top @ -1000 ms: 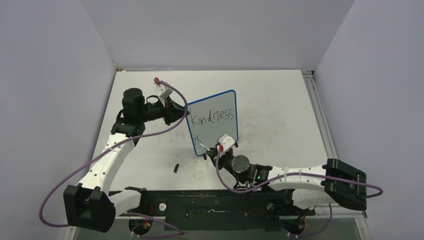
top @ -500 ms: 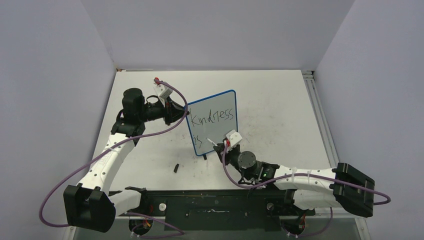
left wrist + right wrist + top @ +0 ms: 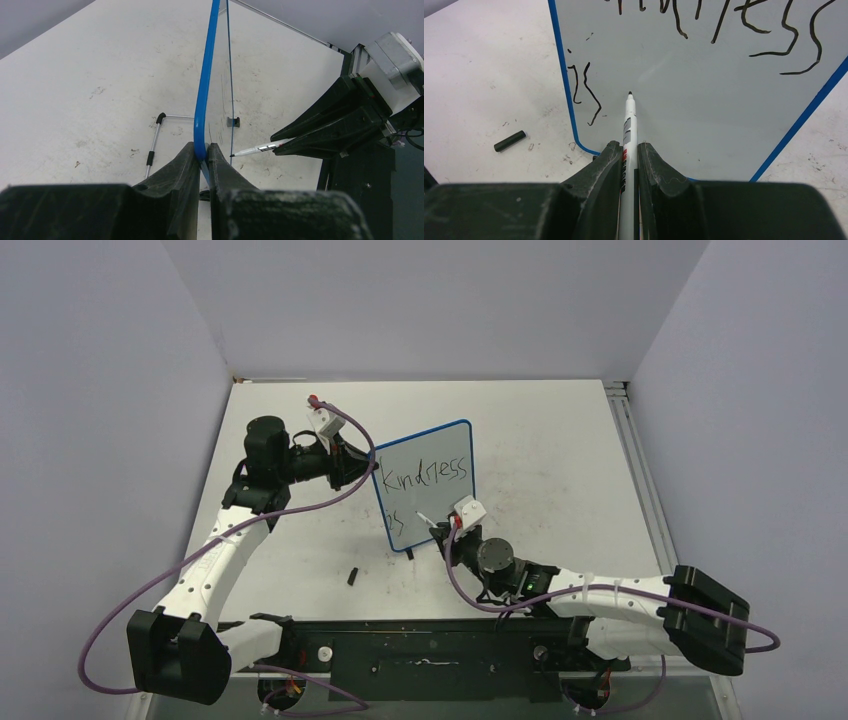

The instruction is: Write a sentence on the whiteboard

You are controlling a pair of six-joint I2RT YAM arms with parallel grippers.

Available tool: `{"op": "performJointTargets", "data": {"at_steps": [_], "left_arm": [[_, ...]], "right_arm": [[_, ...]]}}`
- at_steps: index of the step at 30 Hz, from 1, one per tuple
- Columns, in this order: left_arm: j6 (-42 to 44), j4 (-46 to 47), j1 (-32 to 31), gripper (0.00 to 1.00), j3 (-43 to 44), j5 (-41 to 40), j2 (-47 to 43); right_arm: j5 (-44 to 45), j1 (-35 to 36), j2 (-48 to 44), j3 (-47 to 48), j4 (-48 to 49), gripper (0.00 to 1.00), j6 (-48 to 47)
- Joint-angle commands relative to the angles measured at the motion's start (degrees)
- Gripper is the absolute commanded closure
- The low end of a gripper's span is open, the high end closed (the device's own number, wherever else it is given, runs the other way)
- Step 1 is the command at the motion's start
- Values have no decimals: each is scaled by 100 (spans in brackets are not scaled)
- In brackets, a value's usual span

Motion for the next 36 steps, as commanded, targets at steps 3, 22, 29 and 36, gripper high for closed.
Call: {"op": "performJointTargets", "data": {"at_steps": [3, 22, 29, 36], "left_arm": [[235, -473, -25, 100, 12, 60, 105], [230, -464, -24, 100, 20, 69, 118], [230, -466, -21, 100, 21, 70, 125], [230, -466, -25, 100, 20, 71, 114]], "right_arm": [[17, -105, 172, 28, 411, 95, -8], [-92, -91, 435, -274, 365, 95, 378], [-2, -58, 445, -207, 504, 95, 314], [204, -66, 252, -65, 735, 95, 119]]}}
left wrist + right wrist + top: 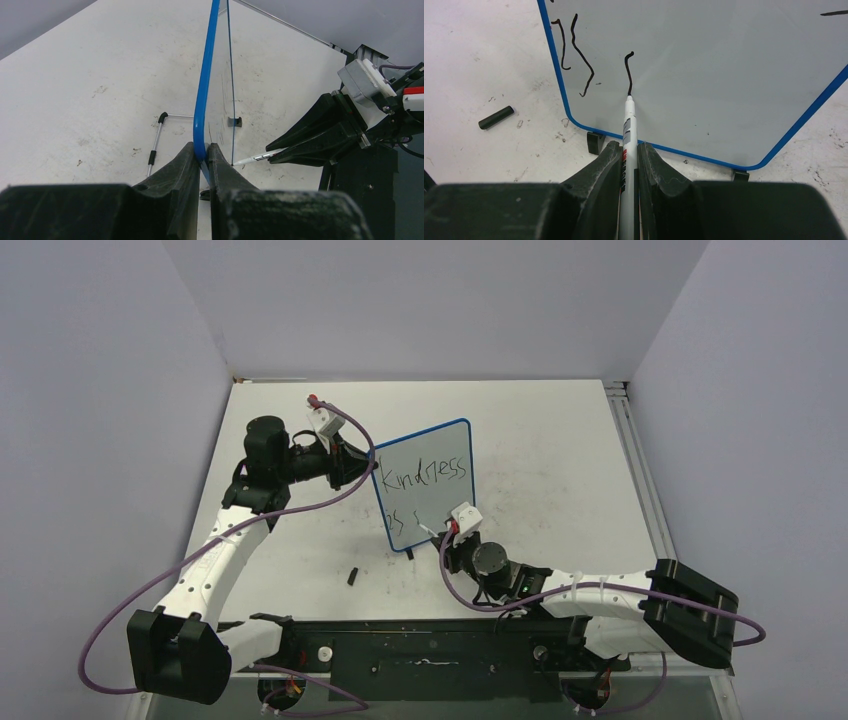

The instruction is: Write a sentence on the whiteboard

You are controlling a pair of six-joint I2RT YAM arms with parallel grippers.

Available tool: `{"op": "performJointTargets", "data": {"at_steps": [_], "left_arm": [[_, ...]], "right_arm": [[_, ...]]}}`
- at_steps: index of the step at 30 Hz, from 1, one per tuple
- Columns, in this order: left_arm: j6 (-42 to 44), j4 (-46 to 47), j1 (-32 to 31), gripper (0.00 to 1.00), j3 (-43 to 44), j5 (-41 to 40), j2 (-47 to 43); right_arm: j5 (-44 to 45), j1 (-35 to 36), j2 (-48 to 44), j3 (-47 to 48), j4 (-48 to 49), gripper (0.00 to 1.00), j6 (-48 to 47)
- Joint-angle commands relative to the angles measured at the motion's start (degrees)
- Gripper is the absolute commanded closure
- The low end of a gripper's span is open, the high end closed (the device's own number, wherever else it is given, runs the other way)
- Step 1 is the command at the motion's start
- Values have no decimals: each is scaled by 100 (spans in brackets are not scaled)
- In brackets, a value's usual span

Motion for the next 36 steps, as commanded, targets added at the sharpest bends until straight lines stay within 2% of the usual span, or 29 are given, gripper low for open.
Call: {"op": "performJointTargets", "data": {"at_steps": [1, 12, 27, 36], "left_arm": [[227, -466, -31, 100, 16, 116, 109], [225, -466, -33, 100, 21, 110, 100], [228, -461, -33, 100, 21, 114, 98], [227, -466, -26, 100, 15, 116, 98]], "right_arm": [[336, -17, -230, 216, 547, 95, -160], [432, -97, -283, 254, 526, 95, -222], [401, -54, -235, -176, 257, 95, 280], [439, -38, -279, -32, 336, 95, 162]]}}
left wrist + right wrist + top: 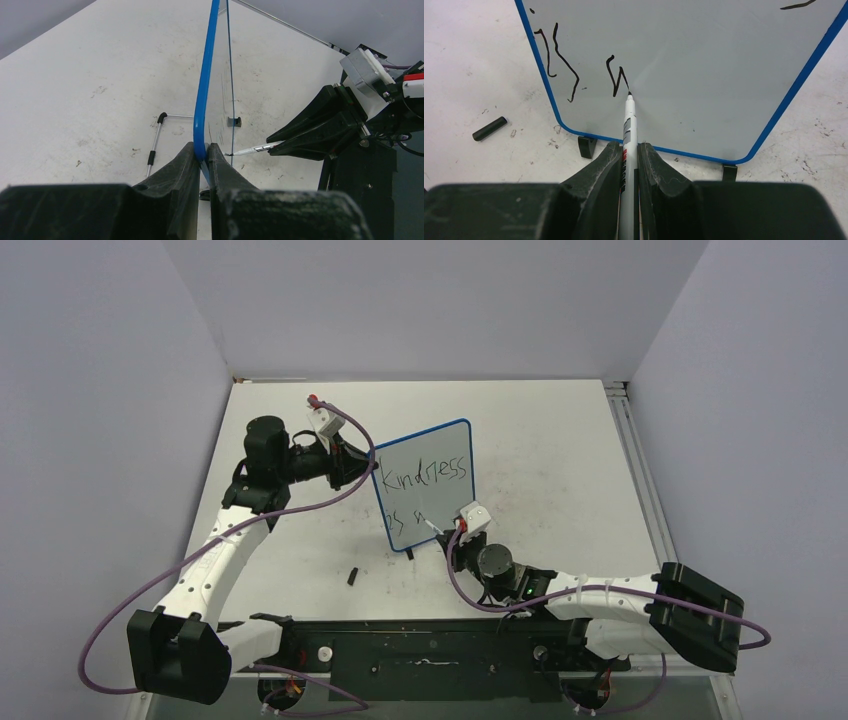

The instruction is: Write a sentence on the whiteboard

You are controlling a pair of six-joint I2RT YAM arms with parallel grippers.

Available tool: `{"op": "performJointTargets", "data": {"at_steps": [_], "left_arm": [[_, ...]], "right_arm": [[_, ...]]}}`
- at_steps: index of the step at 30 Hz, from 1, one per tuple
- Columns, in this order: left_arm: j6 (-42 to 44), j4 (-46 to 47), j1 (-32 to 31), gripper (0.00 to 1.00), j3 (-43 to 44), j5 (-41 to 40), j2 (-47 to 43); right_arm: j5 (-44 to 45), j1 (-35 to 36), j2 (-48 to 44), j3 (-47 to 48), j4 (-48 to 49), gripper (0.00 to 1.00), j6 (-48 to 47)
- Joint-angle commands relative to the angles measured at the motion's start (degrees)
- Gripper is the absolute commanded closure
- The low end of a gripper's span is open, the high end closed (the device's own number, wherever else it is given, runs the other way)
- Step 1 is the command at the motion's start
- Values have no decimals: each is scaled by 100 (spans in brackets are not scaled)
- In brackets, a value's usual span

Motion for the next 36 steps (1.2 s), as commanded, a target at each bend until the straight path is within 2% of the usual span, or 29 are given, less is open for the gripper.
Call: {"op": "performJointTargets", "data": {"at_steps": [1, 10, 16, 36], "left_arm": [[226, -466, -32, 100, 16, 88, 98], [226, -459, -27, 100, 21, 99, 102], [225, -457, -33, 100, 19, 101, 89], [225, -457, -34, 100, 22, 97, 106]], "right_arm": [[157, -20, -130, 169, 252, 95, -39], [342, -72, -419, 396, 392, 95, -326], [358, -134, -278, 421, 352, 95, -322], [346, -85, -193, -192, 117, 95, 412]]}}
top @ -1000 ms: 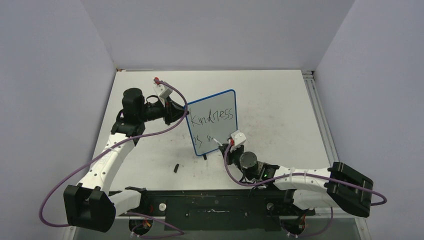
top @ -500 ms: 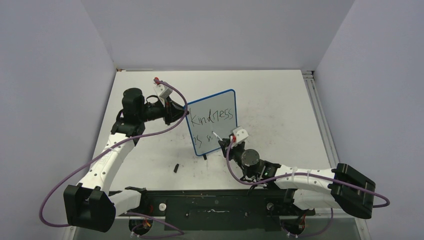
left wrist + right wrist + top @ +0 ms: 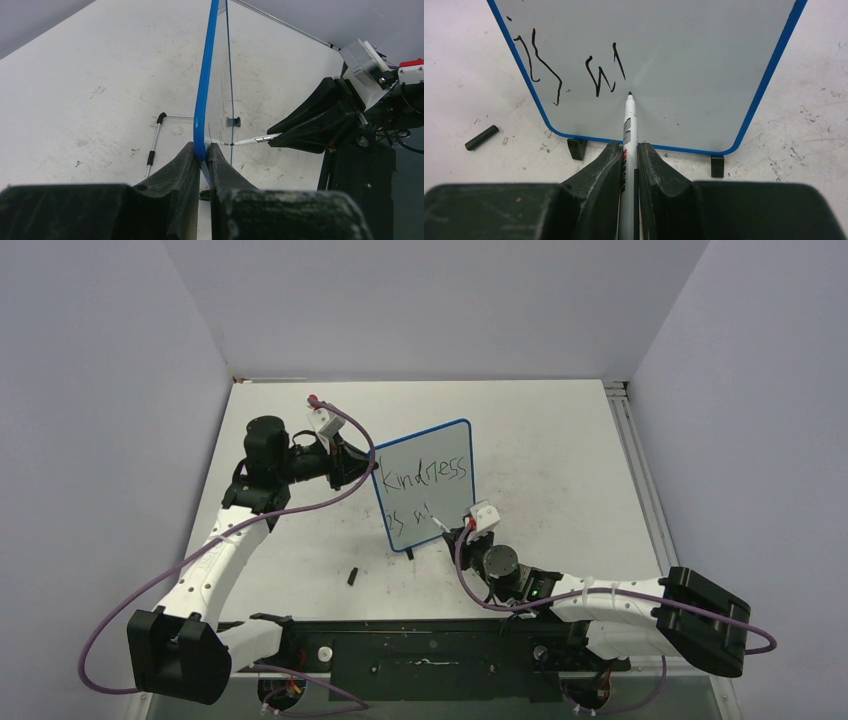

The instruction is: Write a sentence on the whiteboard

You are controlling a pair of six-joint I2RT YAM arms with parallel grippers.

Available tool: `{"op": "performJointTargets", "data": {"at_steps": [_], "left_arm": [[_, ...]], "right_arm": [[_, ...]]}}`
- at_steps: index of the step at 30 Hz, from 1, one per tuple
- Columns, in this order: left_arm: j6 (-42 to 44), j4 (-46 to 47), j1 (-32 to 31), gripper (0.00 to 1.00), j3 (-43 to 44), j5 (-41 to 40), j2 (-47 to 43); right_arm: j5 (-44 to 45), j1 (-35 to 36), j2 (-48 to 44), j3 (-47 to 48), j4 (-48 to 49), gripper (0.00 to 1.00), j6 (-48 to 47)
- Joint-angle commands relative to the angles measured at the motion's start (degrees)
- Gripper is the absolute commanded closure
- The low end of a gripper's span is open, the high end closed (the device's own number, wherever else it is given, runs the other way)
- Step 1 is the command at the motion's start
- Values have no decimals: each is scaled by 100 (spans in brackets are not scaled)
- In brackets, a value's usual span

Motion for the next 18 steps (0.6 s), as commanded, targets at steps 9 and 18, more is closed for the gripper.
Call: {"op": "performJointTargets", "data": {"at_steps": [9, 18], "left_arm": [[217, -455, -34, 100, 25, 76, 111], [218, -455, -29, 100, 18, 79, 109]], "right_arm": [[295, 89, -496, -11, -50, 95, 66], [286, -118, -531, 70, 87, 95, -206]]}}
